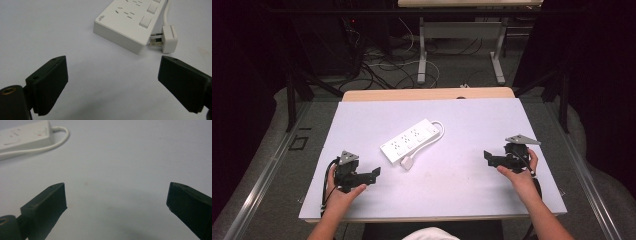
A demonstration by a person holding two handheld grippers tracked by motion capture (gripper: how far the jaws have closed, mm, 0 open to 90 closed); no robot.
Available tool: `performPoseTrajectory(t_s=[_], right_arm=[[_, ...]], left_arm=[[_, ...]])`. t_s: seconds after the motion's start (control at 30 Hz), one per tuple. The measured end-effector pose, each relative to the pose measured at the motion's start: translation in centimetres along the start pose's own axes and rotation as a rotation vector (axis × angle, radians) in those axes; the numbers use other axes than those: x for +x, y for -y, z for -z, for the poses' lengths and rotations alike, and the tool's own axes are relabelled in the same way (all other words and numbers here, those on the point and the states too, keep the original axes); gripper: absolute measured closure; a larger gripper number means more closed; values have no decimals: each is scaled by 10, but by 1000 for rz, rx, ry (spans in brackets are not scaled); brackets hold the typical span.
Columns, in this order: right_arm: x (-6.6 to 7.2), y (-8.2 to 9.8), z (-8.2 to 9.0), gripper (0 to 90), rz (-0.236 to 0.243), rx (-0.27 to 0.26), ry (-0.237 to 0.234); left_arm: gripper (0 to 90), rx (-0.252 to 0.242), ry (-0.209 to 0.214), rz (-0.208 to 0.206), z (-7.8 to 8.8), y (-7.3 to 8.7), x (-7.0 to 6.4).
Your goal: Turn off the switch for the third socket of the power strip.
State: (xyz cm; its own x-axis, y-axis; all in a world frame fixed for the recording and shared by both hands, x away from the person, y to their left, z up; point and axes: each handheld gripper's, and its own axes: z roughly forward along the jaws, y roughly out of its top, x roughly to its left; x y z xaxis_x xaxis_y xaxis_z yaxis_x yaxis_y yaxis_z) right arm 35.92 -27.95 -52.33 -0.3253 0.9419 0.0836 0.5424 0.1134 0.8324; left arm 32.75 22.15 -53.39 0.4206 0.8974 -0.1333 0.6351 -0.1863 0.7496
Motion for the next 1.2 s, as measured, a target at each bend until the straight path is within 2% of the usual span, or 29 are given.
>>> performPoseTrajectory(t_s=[0.13,0.2,0.43,0.5,0.7,0.77,0.87,1.0,1.07,1.2], right_arm=[[8,7,12,24,20,-16,-9],[11,11,16,24,16,-20,-27],[9,18,24,28,-3,-53,-34],[9,19,25,30,-8,-54,-44],[7,18,25,40,17,-61,-28],[7,18,25,40,21,-62,-30],[7,18,25,40,0,-54,-33],[8,18,24,40,9,-57,-22],[8,18,23,40,11,-55,-32],[10,19,23,40,18,-52,-37]], left_arm=[[152,-17,-17,5,3,1,0],[152,-22,-22,5,5,0,-1],[159,-43,-29,-11,8,-2,-6],[159,-55,-29,-18,9,-3,-7],[164,-72,-10,-24,11,-7,-12],[165,-68,-5,-21,12,-8,-13],[169,-66,-3,-32,11,-10,-16],[178,-58,2,-43,11,-14,-19],[180,-52,1,-51,11,-15,-21],[184,-49,11,-44,12,-19,-24]])
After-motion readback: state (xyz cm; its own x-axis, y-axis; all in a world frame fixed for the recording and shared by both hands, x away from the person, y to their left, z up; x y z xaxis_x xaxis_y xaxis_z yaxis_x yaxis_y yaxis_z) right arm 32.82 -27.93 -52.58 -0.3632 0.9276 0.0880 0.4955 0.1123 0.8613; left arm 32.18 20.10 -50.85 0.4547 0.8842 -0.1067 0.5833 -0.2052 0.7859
